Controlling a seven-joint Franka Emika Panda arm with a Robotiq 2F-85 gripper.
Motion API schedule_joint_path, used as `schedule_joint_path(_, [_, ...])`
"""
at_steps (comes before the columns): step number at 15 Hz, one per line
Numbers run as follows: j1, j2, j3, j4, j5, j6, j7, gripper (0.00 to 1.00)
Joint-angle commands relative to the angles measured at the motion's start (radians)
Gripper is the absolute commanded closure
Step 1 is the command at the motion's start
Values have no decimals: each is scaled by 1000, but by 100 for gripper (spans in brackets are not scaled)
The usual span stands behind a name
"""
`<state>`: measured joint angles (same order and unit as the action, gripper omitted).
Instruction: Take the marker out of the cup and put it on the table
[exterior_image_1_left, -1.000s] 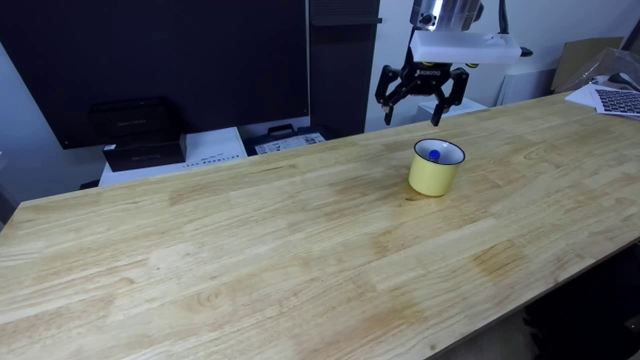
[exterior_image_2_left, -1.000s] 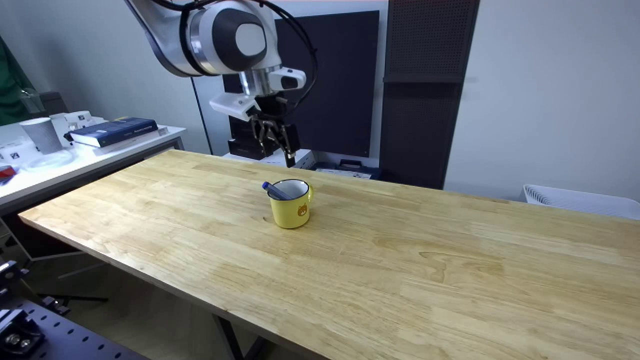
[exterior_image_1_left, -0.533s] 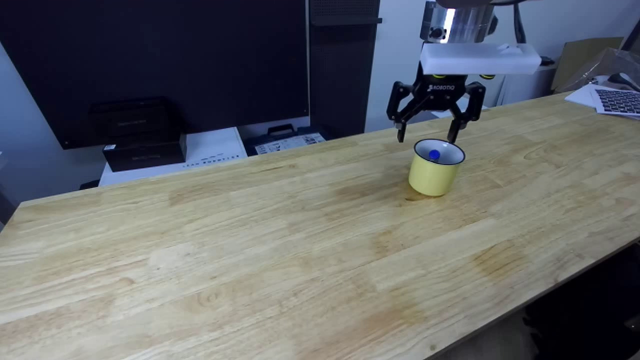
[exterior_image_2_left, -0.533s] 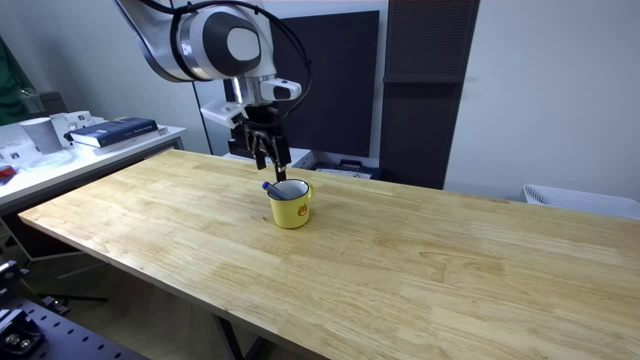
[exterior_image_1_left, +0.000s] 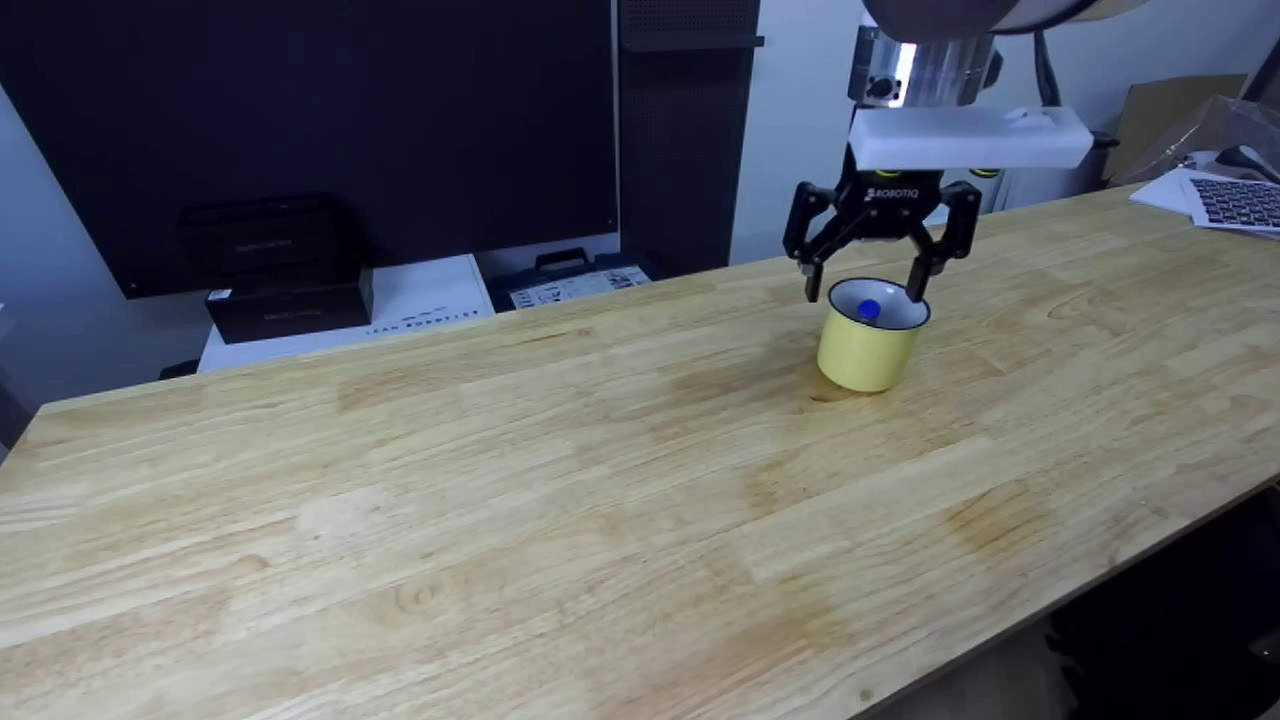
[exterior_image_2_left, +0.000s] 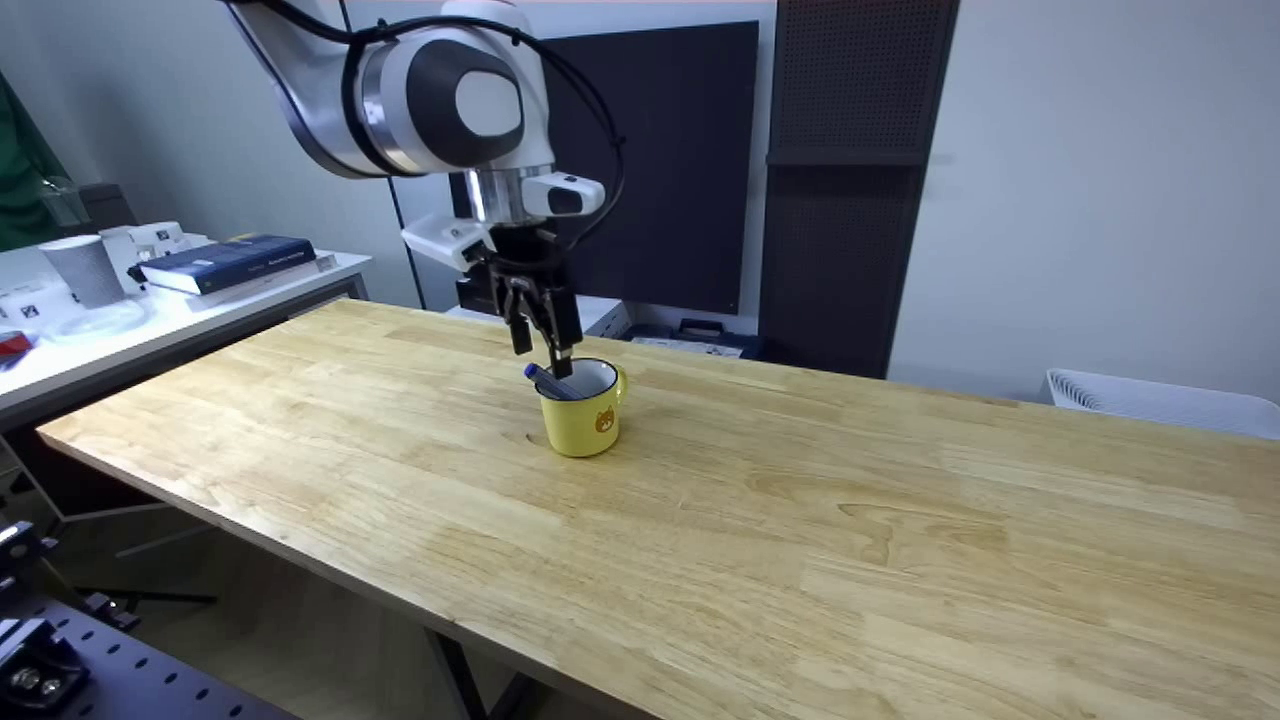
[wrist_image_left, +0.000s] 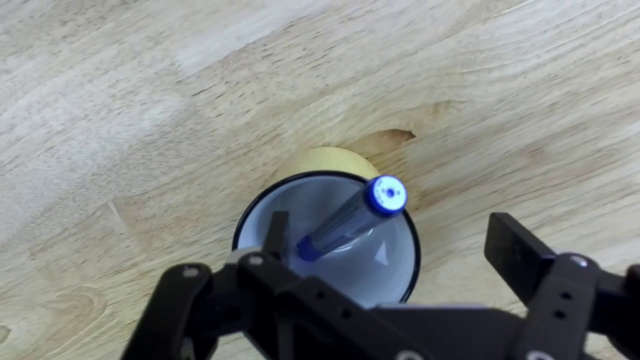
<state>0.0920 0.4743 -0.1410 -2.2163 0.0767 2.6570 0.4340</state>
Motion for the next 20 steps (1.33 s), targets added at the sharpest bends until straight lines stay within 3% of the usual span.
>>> schedule_joint_path(1, [-2, -18, -1, -28, 5, 3, 13, 25])
schedule_joint_path(3, [-5, -20, 7, -33, 12, -3, 7, 33])
schedule_joint_path(12, [-2, -71, 12, -113, 16, 18, 8, 95])
schedule_joint_path(13, [1, -82, 9, -124, 12, 21, 13, 98])
schedule_joint_path(20, [14, -131, -1, -184, -10, 58, 24, 94])
